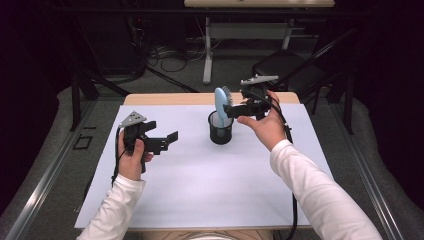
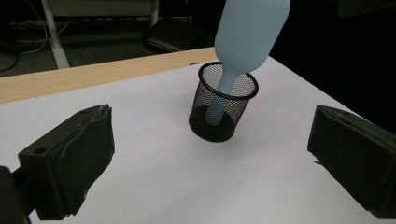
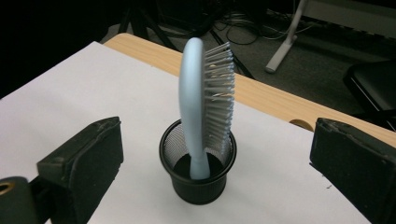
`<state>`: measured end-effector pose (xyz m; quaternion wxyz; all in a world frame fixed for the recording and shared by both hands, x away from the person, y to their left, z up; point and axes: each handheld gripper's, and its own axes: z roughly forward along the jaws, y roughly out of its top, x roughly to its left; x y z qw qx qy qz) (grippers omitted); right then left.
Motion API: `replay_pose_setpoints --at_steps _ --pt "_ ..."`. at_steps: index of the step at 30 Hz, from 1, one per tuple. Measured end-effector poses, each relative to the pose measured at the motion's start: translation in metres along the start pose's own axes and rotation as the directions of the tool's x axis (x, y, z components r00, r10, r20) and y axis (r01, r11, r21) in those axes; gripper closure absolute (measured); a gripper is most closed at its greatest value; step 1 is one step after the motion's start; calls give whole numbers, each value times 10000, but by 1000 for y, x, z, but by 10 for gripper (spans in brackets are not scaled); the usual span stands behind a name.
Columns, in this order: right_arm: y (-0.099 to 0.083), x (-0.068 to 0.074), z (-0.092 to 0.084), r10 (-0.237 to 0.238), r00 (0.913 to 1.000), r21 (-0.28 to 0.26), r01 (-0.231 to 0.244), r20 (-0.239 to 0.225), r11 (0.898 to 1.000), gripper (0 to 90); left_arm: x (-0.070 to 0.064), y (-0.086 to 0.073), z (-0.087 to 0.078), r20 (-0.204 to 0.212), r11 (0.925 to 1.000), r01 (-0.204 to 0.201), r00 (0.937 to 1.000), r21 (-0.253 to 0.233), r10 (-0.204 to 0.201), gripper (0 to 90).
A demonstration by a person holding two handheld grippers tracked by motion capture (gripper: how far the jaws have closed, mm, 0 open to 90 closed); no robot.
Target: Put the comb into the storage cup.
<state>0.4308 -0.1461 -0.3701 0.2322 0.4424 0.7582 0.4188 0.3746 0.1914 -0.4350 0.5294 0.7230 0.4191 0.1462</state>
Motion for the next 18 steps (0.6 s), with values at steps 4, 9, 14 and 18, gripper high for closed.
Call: replay_pose_setpoints --at_steps 4,9,14,18 --pt "-6 1 -9 -149 9998 -88 147 -151 9999 37 1 0 -1 -8 10000 -28 10000 5 28 7" --pt "-16 4 -19 -316 9988 -21 316 -364 9995 37 2 1 -2 -25 10000 -26 10000 -18 26 7" --pt "-29 9 -29 -408 9958 -10 409 -818 9992 37 2 1 -4 -52 10000 0 10000 -46 -1 7" --pt "-41 11 -34 -495 9938 -42 493 -994 9988 38 2 1 -4 -59 10000 16 10000 -42 -16 7"
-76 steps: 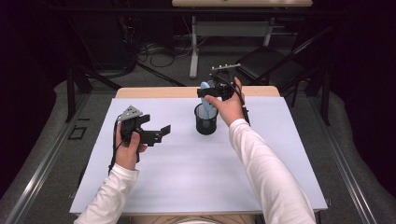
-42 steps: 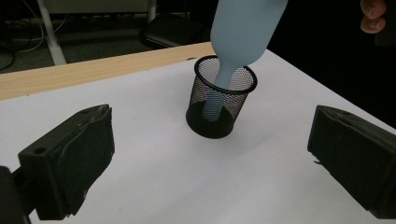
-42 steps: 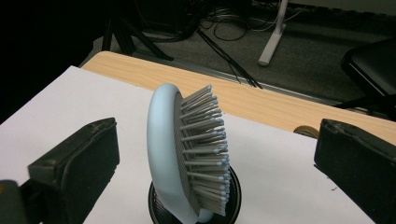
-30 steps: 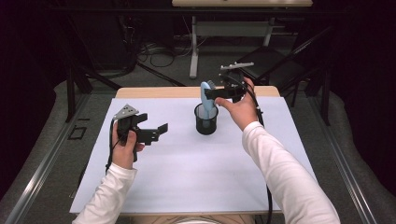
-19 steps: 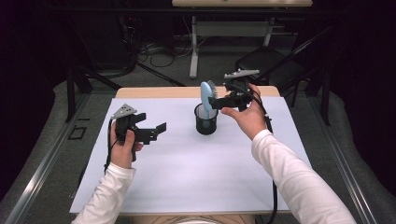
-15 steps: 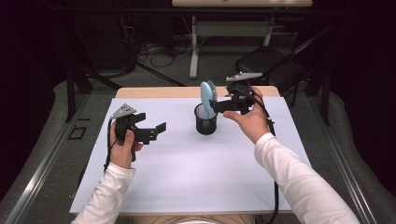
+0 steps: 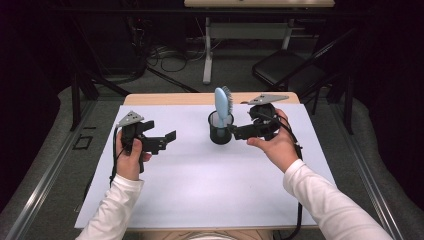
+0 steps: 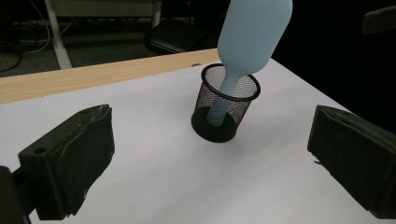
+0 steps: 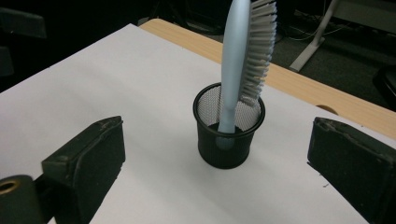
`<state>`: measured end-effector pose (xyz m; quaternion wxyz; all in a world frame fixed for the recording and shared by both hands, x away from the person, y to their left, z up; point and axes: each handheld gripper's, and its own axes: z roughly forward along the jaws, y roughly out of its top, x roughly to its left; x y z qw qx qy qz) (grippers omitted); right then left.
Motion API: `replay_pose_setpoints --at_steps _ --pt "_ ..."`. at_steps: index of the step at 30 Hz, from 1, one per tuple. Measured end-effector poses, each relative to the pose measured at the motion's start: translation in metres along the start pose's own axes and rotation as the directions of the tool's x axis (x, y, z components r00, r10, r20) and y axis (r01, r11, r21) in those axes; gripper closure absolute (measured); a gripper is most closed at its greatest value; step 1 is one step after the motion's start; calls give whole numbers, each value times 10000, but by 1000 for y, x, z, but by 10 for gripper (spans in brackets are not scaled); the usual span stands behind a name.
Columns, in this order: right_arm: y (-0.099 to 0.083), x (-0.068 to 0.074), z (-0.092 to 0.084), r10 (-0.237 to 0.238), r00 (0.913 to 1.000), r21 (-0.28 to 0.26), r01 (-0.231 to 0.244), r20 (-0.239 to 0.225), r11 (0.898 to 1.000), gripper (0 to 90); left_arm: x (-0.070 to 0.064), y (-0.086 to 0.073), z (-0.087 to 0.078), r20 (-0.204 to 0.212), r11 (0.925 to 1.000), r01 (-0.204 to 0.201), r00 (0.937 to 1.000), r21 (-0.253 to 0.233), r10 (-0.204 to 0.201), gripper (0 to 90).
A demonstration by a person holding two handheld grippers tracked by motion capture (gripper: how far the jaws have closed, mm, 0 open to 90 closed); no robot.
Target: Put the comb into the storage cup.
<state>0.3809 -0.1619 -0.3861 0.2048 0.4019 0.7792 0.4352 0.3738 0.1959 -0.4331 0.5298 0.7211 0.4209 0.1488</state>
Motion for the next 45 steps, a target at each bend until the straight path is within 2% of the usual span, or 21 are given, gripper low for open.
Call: replay_pose_setpoints --at_steps 5,10,16,28,32,39,45 --pt "-17 1 -4 -106 9999 -113 105 -33 9999 39 0 0 -1 -28 10000 66 10000 -53 -66 8" --pt "-32 0 -8 144 9996 -240 -151 -257 9996 43 1 0 -1 -59 10000 41 10000 -29 -41 7" --pt "-50 0 -15 330 9992 -354 -338 -230 9988 44 2 0 -2 -68 10000 70 10000 -66 -71 8" --pt "-85 5 -16 361 9991 -739 -344 228 9967 46 4 0 -3 -112 9999 122 9999 -73 -123 8" --pt "-98 4 -14 741 9971 -660 -727 191 9952 48 5 0 -3 -147 9999 123 9998 -45 -124 8" --pt "-114 -1 -11 1004 9931 -851 -951 600 9918 51 6 1 -4 -155 9998 168 9997 -116 -170 9" --pt "-123 -3 -7 979 9898 -675 -912 1036 9935 53 6 1 -5 -161 9998 158 9997 -118 -160 9"
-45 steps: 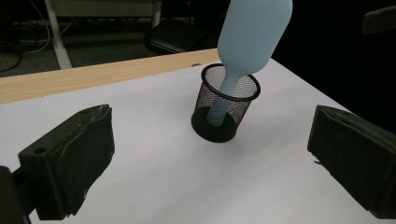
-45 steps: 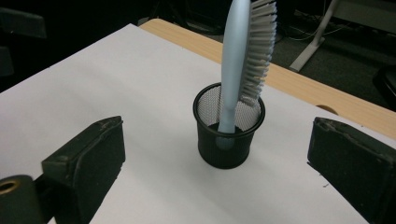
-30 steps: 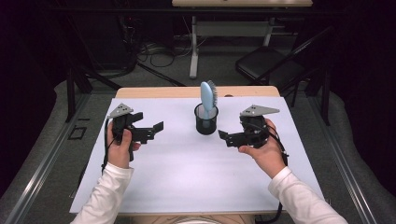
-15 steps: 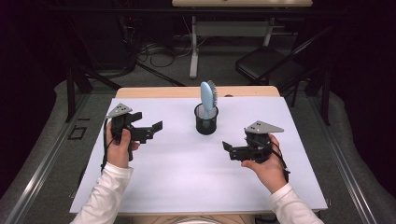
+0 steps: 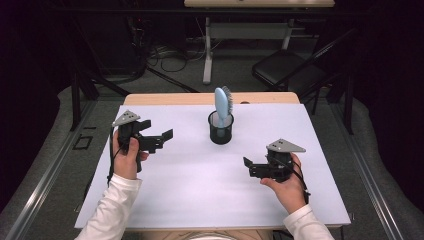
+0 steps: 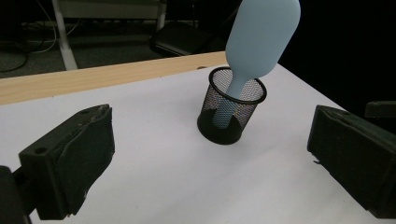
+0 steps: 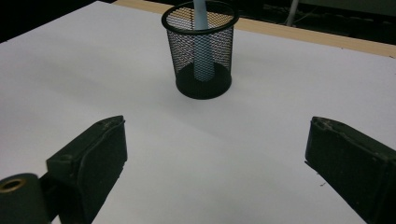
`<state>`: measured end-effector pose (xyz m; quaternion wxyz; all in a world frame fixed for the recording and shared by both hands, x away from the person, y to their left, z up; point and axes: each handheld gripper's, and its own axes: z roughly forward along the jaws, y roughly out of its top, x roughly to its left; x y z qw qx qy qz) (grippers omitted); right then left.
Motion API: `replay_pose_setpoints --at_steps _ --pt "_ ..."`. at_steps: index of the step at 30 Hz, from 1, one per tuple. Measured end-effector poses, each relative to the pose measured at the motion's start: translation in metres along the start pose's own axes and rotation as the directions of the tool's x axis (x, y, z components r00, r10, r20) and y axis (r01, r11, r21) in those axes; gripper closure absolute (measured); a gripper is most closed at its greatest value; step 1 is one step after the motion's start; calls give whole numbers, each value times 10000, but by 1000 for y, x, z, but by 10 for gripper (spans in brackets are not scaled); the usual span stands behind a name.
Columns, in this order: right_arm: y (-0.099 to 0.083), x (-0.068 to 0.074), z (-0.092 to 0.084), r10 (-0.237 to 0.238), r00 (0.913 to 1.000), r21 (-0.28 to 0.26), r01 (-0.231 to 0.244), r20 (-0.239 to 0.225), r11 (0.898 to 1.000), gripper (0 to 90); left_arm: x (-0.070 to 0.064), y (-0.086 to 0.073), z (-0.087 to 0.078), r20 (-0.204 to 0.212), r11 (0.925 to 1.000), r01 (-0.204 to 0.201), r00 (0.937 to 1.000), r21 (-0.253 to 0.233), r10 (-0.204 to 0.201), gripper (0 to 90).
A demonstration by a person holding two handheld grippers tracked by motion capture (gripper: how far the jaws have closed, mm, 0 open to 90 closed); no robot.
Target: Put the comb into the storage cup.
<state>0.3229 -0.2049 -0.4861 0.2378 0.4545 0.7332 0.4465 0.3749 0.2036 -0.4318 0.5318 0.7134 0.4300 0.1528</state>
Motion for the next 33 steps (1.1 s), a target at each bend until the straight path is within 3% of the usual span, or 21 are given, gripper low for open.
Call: replay_pose_setpoints --at_steps 8,18,33 --pt "-10 -10 3 158 9991 -106 -154 389 9998 56 3 0 -1 -59 10000 51 10000 -41 -51 11" --pt "-20 -23 3 709 9959 -318 -692 564 9971 65 4 -1 0 -109 10000 5 9999 -40 -6 11" --pt "-32 -39 6 1122 9891 -190 -1109 958 9937 65 7 -1 -1 -139 9999 100 9999 -67 -101 12"
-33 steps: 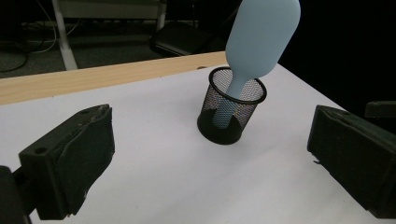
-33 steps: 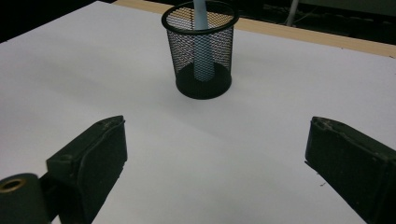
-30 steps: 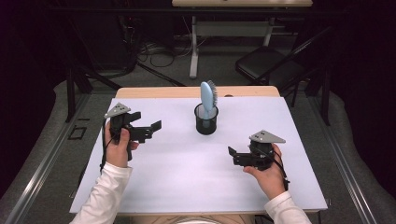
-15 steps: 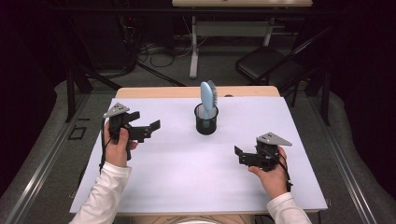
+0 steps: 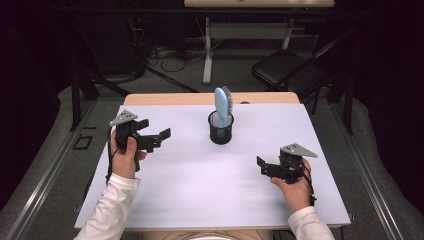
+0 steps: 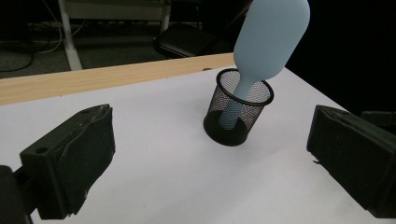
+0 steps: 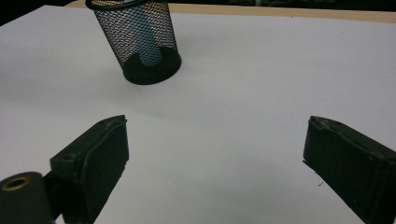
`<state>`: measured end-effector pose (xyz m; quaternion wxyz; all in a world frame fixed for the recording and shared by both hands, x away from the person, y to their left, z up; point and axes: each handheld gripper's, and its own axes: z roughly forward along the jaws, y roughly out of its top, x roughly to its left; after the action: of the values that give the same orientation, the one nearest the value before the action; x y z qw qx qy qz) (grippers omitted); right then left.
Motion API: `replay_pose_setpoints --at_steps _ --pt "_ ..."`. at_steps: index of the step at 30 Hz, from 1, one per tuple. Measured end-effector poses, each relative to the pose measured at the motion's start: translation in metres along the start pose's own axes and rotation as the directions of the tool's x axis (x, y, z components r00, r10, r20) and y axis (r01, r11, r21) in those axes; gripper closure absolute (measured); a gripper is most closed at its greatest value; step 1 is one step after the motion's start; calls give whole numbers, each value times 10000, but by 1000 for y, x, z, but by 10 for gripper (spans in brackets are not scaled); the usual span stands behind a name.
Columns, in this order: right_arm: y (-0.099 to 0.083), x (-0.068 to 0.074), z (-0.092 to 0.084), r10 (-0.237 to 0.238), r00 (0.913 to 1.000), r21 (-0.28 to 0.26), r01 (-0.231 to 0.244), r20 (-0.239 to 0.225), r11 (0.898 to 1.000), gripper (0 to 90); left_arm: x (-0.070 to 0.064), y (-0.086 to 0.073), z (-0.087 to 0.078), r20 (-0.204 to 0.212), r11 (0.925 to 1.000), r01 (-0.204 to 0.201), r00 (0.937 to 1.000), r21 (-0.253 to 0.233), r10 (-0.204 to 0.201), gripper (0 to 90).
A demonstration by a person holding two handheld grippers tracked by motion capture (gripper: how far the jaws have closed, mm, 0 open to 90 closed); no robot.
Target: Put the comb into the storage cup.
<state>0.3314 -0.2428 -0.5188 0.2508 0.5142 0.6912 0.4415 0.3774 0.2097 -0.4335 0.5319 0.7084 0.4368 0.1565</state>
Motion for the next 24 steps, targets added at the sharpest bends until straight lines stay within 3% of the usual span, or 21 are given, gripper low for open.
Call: replay_pose_setpoints --at_steps 24 --pt "-5 -5 4 81 9999 47 -81 134 10000 66 2 0 -2 -18 10000 21 10000 -81 -21 13"
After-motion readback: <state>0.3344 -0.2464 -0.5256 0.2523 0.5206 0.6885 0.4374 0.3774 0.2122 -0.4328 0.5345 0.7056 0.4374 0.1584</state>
